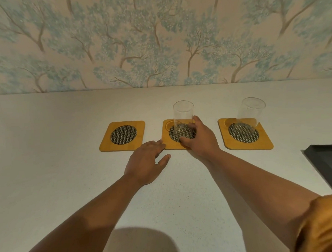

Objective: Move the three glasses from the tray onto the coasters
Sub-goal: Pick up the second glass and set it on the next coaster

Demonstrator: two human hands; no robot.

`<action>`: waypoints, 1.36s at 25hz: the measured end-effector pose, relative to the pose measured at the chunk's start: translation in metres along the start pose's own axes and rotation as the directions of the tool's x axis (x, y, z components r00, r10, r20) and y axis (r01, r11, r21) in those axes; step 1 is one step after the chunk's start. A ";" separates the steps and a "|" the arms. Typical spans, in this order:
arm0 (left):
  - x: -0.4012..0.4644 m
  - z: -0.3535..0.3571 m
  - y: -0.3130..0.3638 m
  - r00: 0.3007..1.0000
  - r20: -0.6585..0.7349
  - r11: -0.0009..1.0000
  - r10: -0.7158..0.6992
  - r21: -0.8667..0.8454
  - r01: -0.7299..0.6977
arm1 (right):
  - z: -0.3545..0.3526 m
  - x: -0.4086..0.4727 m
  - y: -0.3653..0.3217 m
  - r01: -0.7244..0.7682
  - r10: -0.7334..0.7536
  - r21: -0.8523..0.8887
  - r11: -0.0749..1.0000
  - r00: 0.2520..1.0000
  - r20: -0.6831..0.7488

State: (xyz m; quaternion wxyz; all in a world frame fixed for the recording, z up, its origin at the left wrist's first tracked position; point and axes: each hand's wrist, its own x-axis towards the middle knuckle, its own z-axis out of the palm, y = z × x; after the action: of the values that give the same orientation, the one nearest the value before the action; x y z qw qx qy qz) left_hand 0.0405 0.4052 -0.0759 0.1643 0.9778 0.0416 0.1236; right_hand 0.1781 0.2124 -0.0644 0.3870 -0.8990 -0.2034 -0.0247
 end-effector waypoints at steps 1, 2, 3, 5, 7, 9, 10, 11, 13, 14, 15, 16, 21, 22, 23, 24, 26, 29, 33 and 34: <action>-0.001 -0.001 0.000 1.000 0.002 1.000 -0.005 -0.001 0.005 | 0.001 -0.001 0.000 0.007 -0.007 -0.002 1.000 1.000 -0.006; -0.001 0.000 0.000 1.000 0.004 1.000 -0.007 -0.002 0.007 | 0.001 -0.001 0.001 0.011 -0.011 -0.002 1.000 1.000 -0.012; -0.002 0.000 0.000 1.000 0.003 1.000 -0.008 -0.002 0.008 | 0.002 -0.001 0.001 0.014 -0.014 -0.002 1.000 1.000 -0.019; -0.002 0.001 0.000 1.000 0.004 1.000 -0.009 0.004 0.009 | 0.003 -0.002 0.002 0.023 -0.023 0.001 1.000 0.999 -0.036; -0.002 0.001 0.001 1.000 0.009 1.000 -0.015 0.007 0.015 | 0.004 -0.002 0.003 0.039 -0.039 -0.003 0.999 0.998 -0.050; -0.001 0.001 0.002 1.000 0.011 1.000 -0.018 0.006 0.018 | 0.004 -0.002 0.003 0.051 -0.052 -0.011 0.999 0.997 -0.065; -0.001 0.001 0.002 1.000 0.012 1.000 -0.019 0.006 0.019 | 0.004 -0.001 0.003 0.055 -0.056 -0.015 0.998 0.996 -0.073; -0.001 0.000 0.002 1.000 0.012 1.000 -0.020 0.006 0.020 | 0.004 -0.001 0.003 0.057 -0.058 -0.018 0.998 0.995 -0.080; -0.001 -0.001 0.002 1.000 0.011 1.000 -0.020 0.000 0.020 | 0.005 -0.001 0.003 0.054 -0.055 -0.020 0.998 0.995 -0.087; -0.001 -0.001 0.003 1.000 0.010 1.000 -0.020 -0.004 0.021 | 0.005 0.000 0.003 0.052 -0.053 -0.020 0.998 0.995 -0.088; -0.001 -0.001 0.003 1.000 0.011 1.000 -0.021 -0.007 0.021 | 0.005 -0.001 0.003 0.051 -0.052 -0.019 0.999 0.995 -0.089; -0.001 -0.001 0.003 1.000 0.013 1.000 -0.020 -0.008 0.020 | 0.005 -0.001 0.003 0.050 -0.052 -0.019 0.999 0.995 -0.090; -0.001 -0.002 0.003 1.000 0.010 1.000 -0.016 -0.006 0.016 | 0.005 0.000 0.003 0.049 -0.051 -0.026 0.998 0.995 -0.085; -0.001 -0.002 0.003 1.000 0.008 1.000 -0.016 -0.004 0.016 | 0.006 0.000 0.003 0.049 -0.051 -0.026 0.998 0.995 -0.083; -0.001 -0.002 0.003 1.000 0.007 1.000 -0.015 -0.002 0.015 | 0.005 0.000 0.003 0.048 -0.050 -0.027 0.999 0.996 -0.079; -0.001 -0.002 0.004 1.000 0.008 1.000 -0.013 -0.001 0.013 | 0.005 0.000 0.003 0.045 -0.047 -0.028 0.999 0.996 -0.072; -0.002 -0.003 0.004 1.000 0.013 1.000 -0.011 -0.005 0.011 | 0.004 0.001 0.002 0.037 -0.039 -0.026 0.999 0.997 -0.061; -0.002 -0.004 0.004 1.000 0.016 1.000 -0.006 -0.008 0.006 | 0.003 0.001 0.002 0.027 -0.028 -0.014 1.000 0.998 -0.059; -0.002 -0.005 0.005 1.000 0.008 1.000 0.004 -0.014 -0.004 | 0.001 -0.004 0.002 -0.019 0.022 0.043 0.999 0.997 -0.072; -0.002 -0.005 0.005 1.000 0.006 1.000 0.009 -0.017 -0.009 | 0.000 -0.007 0.002 -0.039 0.044 0.066 0.997 0.995 -0.086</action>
State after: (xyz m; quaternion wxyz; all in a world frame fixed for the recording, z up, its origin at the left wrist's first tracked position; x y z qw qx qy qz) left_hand 0.0376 0.4018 -0.0700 0.1719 0.9769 0.0357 0.1218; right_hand 0.1722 0.2087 -0.0666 0.4244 -0.8883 -0.1683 -0.0492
